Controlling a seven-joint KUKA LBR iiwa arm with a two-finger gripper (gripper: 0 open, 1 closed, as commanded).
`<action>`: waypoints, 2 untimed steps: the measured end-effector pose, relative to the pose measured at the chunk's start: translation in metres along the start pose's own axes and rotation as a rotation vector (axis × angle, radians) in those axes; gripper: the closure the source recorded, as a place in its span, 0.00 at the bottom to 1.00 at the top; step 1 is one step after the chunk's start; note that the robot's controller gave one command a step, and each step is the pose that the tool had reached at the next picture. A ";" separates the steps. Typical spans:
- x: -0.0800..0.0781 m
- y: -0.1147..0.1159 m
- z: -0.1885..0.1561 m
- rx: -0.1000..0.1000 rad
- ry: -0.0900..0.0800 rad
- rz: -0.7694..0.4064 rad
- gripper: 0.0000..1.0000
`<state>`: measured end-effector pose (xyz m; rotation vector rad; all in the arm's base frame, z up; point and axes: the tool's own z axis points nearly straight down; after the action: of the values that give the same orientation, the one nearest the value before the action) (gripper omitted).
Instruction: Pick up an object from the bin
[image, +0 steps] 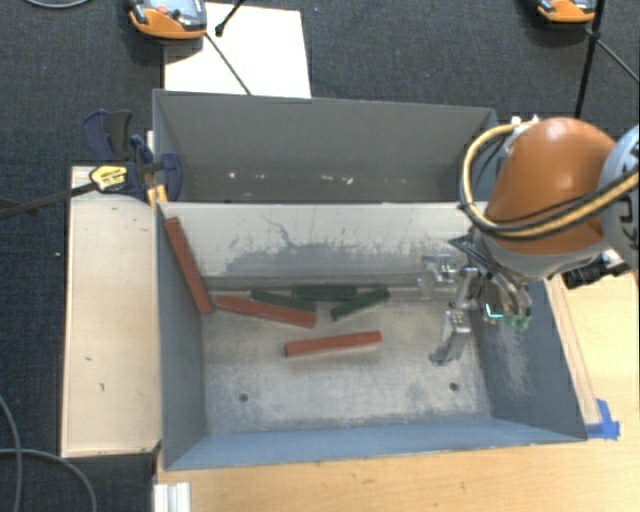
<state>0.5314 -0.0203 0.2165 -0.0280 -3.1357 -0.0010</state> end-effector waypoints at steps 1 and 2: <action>-0.002 0.000 -0.004 0.000 -0.008 -0.001 0.00; -0.015 0.045 0.040 0.001 -0.015 -0.091 0.00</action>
Offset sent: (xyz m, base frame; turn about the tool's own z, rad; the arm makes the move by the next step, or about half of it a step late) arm 0.0236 0.0873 -0.0848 -0.1436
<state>0.5468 0.0244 0.1763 0.1158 -3.1486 0.0012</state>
